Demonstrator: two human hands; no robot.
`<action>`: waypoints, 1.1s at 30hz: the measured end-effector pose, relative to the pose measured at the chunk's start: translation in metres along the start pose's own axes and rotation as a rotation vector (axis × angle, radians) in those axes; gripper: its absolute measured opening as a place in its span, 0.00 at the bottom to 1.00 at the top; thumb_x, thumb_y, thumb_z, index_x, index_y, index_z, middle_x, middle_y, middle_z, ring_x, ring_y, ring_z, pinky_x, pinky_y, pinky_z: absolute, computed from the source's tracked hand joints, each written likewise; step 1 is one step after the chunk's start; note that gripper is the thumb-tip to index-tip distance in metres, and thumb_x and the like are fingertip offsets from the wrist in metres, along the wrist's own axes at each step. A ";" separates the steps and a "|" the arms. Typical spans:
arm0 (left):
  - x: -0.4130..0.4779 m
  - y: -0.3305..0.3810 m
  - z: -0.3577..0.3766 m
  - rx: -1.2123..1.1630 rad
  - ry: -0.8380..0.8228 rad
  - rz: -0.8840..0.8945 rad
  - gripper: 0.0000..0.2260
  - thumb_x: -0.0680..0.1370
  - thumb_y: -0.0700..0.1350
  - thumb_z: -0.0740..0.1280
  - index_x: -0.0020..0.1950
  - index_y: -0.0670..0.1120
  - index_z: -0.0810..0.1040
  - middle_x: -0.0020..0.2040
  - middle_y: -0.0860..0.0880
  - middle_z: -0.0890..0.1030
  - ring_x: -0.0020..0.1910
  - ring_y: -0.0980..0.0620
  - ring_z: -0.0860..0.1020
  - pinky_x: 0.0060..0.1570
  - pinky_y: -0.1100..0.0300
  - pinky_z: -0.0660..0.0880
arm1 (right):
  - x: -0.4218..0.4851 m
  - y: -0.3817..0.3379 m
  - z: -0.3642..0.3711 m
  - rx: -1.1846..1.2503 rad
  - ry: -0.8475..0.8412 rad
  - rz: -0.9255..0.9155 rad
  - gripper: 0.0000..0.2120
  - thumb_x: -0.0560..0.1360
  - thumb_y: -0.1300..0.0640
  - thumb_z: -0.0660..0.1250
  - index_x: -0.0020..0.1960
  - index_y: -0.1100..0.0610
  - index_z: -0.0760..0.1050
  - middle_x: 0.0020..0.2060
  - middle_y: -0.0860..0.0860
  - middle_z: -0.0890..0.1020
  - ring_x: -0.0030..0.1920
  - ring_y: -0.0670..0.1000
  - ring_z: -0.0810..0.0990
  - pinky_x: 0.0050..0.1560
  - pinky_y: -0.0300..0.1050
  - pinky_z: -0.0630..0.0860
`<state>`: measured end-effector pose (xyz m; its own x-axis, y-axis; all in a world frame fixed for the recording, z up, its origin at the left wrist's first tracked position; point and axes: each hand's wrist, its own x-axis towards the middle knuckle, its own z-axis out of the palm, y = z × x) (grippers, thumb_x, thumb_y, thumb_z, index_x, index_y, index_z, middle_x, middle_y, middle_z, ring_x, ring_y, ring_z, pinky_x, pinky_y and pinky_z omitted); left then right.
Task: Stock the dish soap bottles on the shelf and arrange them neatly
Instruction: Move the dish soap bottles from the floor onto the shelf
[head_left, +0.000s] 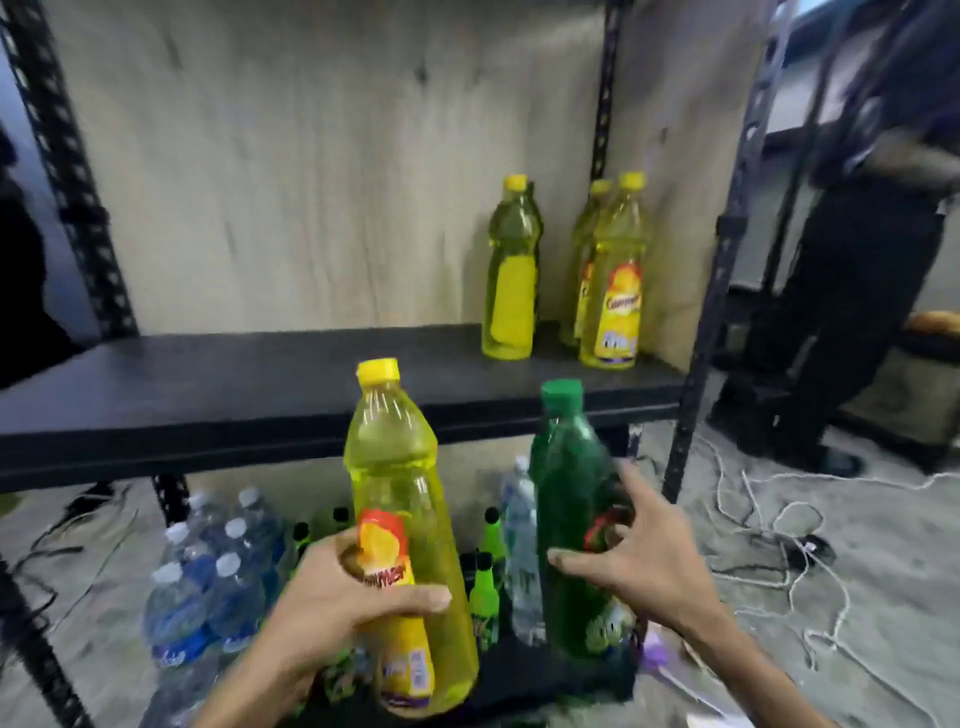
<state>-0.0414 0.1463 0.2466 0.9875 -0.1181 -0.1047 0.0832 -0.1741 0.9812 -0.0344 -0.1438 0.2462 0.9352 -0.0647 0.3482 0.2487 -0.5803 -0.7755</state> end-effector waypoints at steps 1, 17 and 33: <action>0.002 0.032 0.000 -0.013 0.006 0.087 0.35 0.45 0.50 0.86 0.50 0.44 0.85 0.45 0.44 0.87 0.47 0.45 0.86 0.52 0.48 0.81 | 0.015 -0.022 -0.020 0.031 0.068 -0.057 0.36 0.54 0.47 0.84 0.59 0.44 0.74 0.47 0.39 0.85 0.49 0.40 0.84 0.54 0.45 0.81; 0.291 0.215 0.006 0.312 0.487 0.205 0.33 0.60 0.54 0.83 0.60 0.45 0.78 0.58 0.44 0.83 0.55 0.43 0.82 0.49 0.54 0.78 | 0.277 -0.106 -0.038 0.003 0.471 0.088 0.28 0.60 0.57 0.83 0.56 0.56 0.77 0.49 0.53 0.84 0.51 0.54 0.83 0.49 0.44 0.80; 0.352 0.172 0.004 0.477 0.184 0.240 0.36 0.51 0.56 0.84 0.56 0.54 0.76 0.56 0.50 0.82 0.55 0.48 0.80 0.61 0.50 0.77 | 0.294 -0.068 -0.008 -0.040 0.477 0.096 0.30 0.68 0.56 0.78 0.65 0.58 0.71 0.57 0.56 0.81 0.59 0.59 0.80 0.57 0.52 0.80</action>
<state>0.3197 0.0713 0.3776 0.9820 -0.0439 0.1839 -0.1739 -0.5912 0.7876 0.2216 -0.1301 0.4059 0.7316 -0.4786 0.4855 0.1480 -0.5837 -0.7984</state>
